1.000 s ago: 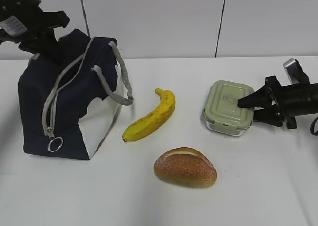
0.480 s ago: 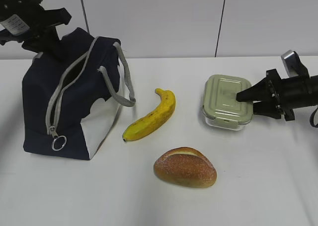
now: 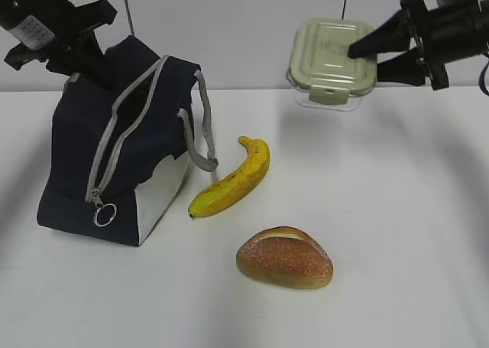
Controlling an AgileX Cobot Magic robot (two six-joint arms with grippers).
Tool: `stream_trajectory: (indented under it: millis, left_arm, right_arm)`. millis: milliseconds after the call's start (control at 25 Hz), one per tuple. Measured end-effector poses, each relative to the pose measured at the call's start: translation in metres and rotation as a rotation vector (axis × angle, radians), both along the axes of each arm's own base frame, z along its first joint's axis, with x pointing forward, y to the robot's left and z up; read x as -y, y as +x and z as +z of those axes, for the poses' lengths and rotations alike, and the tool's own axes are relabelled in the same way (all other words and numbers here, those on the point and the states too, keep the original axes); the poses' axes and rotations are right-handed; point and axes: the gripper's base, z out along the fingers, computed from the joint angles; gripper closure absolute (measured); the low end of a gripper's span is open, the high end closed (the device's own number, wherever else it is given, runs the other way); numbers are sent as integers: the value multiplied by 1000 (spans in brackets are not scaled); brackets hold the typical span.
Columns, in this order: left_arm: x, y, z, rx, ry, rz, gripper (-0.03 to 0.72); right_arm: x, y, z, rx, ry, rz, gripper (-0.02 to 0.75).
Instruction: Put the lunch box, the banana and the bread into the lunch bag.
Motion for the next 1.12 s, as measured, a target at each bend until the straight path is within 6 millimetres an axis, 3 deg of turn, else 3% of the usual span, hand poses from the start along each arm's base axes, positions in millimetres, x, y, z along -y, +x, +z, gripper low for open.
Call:
stream_trajectory:
  millis: [160,320,480,640,800,960,1120]
  left_arm:
    - [3,0,2,-2,-47,7,691]
    - [3,1,4,-6,-86,16,691]
    - [4,0,4,-10,-93,14,691]
    - [4,0,4,-16,-93,11,691]
    - [4,-1,4,-18,-95,10,691]
    - [3,-1,4,-19,-97,11,691]
    - [4,-1,4,-19,-103,12,691]
  right_arm:
    - [-44,3,34,3,-7,73,369]
    - [-91,-2,55,14,6,162,369]
    - [-131,-14,59,7,14,261,369]
    - [-159,-22,51,-13,8,331,369]
    - [-175,-15,28,-47,-6,329,368]
    - [-173,-5,6,-77,-107,268,368]
    - [-170,1,2,-68,-179,197,367]
